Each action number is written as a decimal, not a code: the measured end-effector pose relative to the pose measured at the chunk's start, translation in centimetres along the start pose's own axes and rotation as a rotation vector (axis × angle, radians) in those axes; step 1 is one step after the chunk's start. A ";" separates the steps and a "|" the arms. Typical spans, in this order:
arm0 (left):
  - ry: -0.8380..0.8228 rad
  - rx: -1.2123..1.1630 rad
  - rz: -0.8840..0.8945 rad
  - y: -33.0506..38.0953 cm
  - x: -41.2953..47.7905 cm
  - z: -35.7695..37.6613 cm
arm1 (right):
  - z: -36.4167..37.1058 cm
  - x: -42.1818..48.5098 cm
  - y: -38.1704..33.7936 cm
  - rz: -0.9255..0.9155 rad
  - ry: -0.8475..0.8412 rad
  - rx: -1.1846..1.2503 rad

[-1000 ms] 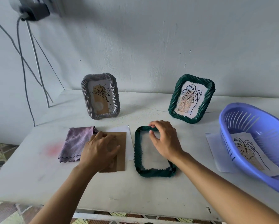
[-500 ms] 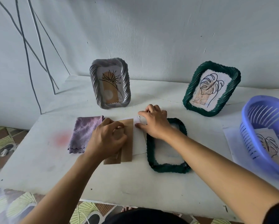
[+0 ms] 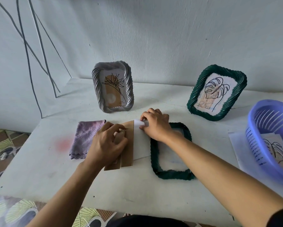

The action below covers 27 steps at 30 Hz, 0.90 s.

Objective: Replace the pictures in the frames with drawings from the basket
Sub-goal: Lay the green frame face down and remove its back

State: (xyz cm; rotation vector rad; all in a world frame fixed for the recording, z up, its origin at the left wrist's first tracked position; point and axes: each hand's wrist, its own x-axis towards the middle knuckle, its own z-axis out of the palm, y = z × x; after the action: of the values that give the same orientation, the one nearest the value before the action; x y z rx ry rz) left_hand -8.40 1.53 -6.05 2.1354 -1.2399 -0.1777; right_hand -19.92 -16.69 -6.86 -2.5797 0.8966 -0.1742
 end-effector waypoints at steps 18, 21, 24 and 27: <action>-0.073 0.070 0.030 1.2 -0.5 0.7 | -4.3 -2.1 -0.1 0.061 0.472 0.800; -0.074 0.072 0.041 1.7 -0.2 1.0 | -5.5 -3.3 0.3 0.064 0.469 0.954; -0.088 0.083 0.043 1.9 0.3 1.4 | -6.6 -4.7 0.9 0.080 0.461 1.065; -0.142 0.094 0.001 1.9 0.5 1.8 | -7.6 -6.1 1.8 0.112 0.461 1.149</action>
State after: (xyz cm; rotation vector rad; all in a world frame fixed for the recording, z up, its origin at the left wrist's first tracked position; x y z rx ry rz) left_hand -10.31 -0.37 -6.22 2.2353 -1.3543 -0.2791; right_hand -27.57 -16.74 -0.56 -1.4224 0.7423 -0.9583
